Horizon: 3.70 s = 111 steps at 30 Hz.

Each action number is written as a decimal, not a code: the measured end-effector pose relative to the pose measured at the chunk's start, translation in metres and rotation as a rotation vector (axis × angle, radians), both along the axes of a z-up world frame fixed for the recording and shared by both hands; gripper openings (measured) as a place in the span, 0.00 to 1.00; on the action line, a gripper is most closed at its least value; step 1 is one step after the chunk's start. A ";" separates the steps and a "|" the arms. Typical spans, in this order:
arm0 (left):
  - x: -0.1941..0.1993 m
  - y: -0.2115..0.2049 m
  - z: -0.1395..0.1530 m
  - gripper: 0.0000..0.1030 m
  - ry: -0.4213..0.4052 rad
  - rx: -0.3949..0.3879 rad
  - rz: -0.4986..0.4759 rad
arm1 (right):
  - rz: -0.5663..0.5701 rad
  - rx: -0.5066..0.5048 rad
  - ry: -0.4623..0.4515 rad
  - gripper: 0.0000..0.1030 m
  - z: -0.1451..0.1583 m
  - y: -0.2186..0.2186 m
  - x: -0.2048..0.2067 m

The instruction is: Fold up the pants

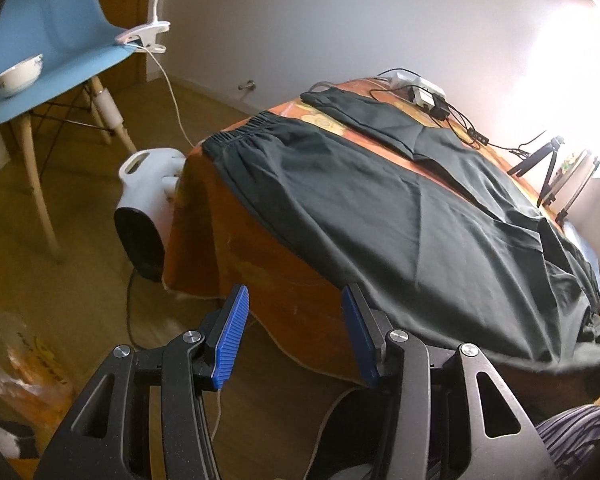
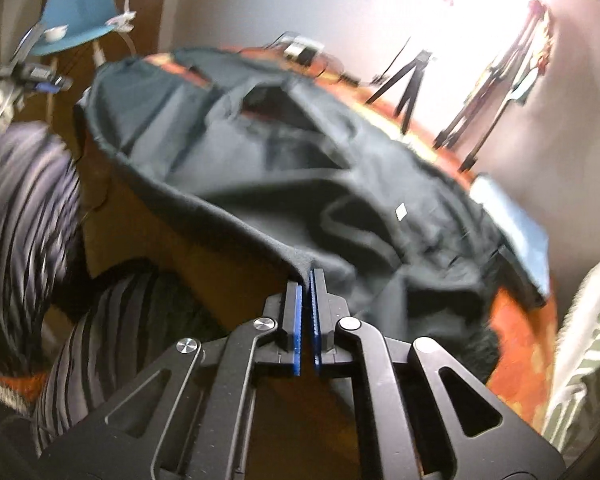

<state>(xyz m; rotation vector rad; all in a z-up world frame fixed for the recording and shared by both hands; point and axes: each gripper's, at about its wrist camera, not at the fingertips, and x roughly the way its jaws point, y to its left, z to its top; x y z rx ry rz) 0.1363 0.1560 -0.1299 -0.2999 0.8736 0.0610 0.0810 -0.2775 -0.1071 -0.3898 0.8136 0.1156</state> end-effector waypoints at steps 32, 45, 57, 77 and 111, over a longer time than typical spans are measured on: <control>0.122 0.049 -0.020 0.49 0.116 -0.029 0.045 | -0.165 -0.098 -0.006 0.03 -0.013 -0.037 0.157; 0.141 0.032 -0.021 0.06 0.077 -0.006 0.059 | -0.151 -0.076 -0.029 0.03 -0.003 -0.038 0.140; 0.148 0.032 0.008 0.03 -0.046 -0.047 0.101 | -0.125 -0.107 -0.066 0.03 0.016 -0.037 0.132; 0.163 0.035 0.021 0.04 -0.014 0.025 0.024 | -0.111 -0.160 -0.062 0.03 0.010 -0.052 0.140; 0.149 0.024 0.006 0.00 0.010 -0.080 0.125 | -0.111 -0.147 -0.100 0.03 0.016 -0.054 0.131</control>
